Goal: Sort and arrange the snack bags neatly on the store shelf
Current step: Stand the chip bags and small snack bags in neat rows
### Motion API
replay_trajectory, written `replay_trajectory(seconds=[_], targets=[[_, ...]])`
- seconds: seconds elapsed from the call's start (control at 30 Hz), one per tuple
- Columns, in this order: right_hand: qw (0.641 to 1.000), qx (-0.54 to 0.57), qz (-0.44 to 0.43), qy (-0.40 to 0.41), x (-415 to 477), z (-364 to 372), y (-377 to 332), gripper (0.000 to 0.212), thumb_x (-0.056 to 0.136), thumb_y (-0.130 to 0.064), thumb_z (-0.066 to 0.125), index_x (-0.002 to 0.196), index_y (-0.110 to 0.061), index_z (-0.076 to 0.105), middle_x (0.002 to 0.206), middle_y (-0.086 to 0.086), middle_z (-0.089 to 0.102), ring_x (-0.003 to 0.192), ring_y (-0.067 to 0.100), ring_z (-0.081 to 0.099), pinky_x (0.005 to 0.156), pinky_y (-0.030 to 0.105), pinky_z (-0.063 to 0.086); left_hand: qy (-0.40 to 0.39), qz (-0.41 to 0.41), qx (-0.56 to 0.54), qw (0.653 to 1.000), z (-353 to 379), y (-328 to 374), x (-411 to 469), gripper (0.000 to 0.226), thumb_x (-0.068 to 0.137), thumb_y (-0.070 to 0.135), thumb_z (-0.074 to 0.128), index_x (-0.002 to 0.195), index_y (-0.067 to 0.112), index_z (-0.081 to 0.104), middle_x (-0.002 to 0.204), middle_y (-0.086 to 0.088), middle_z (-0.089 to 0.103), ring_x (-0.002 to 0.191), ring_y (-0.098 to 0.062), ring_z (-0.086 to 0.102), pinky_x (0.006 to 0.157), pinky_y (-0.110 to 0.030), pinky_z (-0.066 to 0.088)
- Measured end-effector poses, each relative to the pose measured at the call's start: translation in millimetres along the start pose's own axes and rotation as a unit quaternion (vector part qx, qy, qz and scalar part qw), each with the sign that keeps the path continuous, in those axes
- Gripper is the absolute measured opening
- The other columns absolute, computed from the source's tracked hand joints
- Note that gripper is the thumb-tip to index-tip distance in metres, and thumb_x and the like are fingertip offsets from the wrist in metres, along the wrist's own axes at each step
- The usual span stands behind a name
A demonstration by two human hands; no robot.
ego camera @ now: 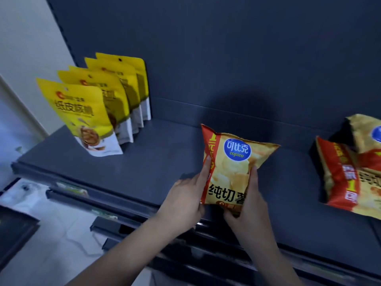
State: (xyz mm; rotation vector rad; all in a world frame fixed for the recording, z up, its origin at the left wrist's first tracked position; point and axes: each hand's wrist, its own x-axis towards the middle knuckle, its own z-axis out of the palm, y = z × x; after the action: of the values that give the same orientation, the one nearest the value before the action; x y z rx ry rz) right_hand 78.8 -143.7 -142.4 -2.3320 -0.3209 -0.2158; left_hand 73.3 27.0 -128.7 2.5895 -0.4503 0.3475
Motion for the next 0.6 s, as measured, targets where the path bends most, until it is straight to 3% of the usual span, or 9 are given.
replay_trajectory(seconds=[0.1,0.23,0.37,0.47,0.6], targets=[[1.0,0.015,-0.025,0.005,11.9,33.5,-17.9,0.121,0.073,-0.01,0.073,0.142,-0.043,-0.02,0.13,0.005,0.05,0.113,0.023,0.051,0.091,0.046,0.047,-0.013,-0.011,-0.006,1.0,-16.1,-41.3,-2.1,0.108,0.077,0.012,0.06,0.136,0.029,-0.029,0.12,-0.003,0.06,0.104,-0.023,0.055,0.084,-0.026,0.039],[0.998,-0.01,-0.059,0.004,30.8,58.1,-30.0,0.118,0.08,-0.007,0.069,0.139,-0.044,-0.027,0.142,0.009,0.039,0.122,0.022,0.043,0.1,0.035,0.04,0.002,0.002,0.004,1.0,-26.5,-78.5,8.7,0.101,0.083,0.011,0.057,0.134,0.03,-0.028,0.115,-0.007,0.062,0.098,-0.025,0.057,0.073,-0.027,0.036],[0.988,-0.027,-0.141,-0.059,63.8,66.1,-16.0,0.103,0.087,0.006,0.049,0.142,-0.039,-0.026,0.157,0.003,0.006,0.144,0.014,0.015,0.114,0.024,0.02,0.015,-0.025,0.013,0.999,-31.0,-107.5,28.5,0.097,0.087,0.012,0.057,0.135,0.038,-0.022,0.11,-0.011,0.064,0.092,-0.028,0.059,0.068,-0.029,0.036],[0.979,-0.04,-0.17,-0.109,94.4,65.3,0.3,0.096,0.09,0.003,0.043,0.142,-0.036,-0.028,0.156,-0.005,-0.01,0.145,0.008,-0.001,0.114,0.015,0.008,0.01,-0.027,0.039,0.999,-31.2,-124.7,47.9,0.095,0.089,0.016,0.059,0.133,0.04,-0.022,0.107,-0.012,0.063,0.092,-0.029,0.059,0.069,-0.03,0.035],[0.974,-0.073,-0.185,-0.11,128.3,68.6,10.2,0.089,0.09,0.006,0.043,0.145,-0.019,-0.022,0.156,-0.001,-0.01,0.145,0.013,0.003,0.11,0.018,0.018,0.015,-0.037,0.059,0.997,-25.5,-137.9,72.6,0.096,0.089,0.016,0.06,0.135,0.036,-0.022,0.105,-0.014,0.063,0.089,-0.028,0.059,0.073,-0.035,0.044]])
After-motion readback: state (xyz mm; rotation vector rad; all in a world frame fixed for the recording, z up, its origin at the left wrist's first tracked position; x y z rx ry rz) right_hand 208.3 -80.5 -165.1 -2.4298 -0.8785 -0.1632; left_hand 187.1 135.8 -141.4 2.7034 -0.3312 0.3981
